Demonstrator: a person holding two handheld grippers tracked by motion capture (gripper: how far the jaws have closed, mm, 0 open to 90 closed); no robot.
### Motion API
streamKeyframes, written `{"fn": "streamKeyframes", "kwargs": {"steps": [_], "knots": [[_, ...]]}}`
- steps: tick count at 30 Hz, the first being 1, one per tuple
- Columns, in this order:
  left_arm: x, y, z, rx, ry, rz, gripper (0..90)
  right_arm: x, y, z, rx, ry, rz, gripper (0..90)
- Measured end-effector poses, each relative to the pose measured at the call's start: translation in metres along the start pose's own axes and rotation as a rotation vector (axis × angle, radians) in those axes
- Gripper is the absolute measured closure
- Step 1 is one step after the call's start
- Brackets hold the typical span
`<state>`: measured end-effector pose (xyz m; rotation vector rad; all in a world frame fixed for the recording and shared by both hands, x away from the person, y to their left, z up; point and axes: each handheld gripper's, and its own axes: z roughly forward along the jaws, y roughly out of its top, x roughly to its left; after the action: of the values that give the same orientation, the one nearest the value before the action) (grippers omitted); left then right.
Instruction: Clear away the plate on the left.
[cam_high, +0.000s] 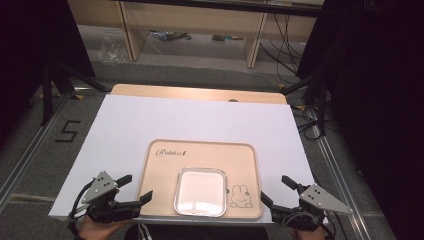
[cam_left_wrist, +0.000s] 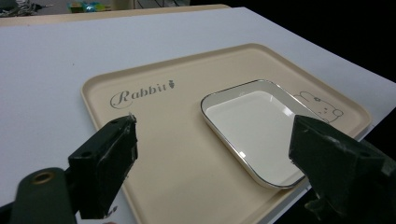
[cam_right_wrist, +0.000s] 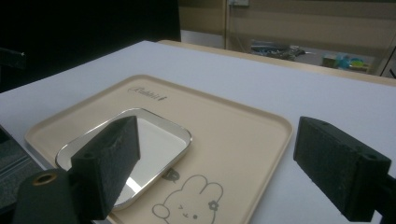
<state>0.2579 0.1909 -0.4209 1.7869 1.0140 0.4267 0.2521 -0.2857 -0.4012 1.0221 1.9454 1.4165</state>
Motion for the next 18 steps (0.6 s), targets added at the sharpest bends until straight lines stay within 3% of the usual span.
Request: {"fn": "streamKeyframes", "kwargs": {"steps": [13,16,18], "knots": [[-0.0029,-0.0014,0.0017,0.007,0.003,0.004,14.9,0.0005,-0.0002,0.0001,-0.007,0.001,0.000,15.2],[-0.0013,-0.0008,0.0017,0.017,-0.003,0.033,14.9,0.0002,0.0000,-0.0004,-0.002,0.001,-0.003,15.2],[-0.0024,-0.0015,0.0030,0.012,-0.002,0.005,14.9,0.0006,-0.0004,0.0004,-0.013,0.000,0.001,15.2]]}}
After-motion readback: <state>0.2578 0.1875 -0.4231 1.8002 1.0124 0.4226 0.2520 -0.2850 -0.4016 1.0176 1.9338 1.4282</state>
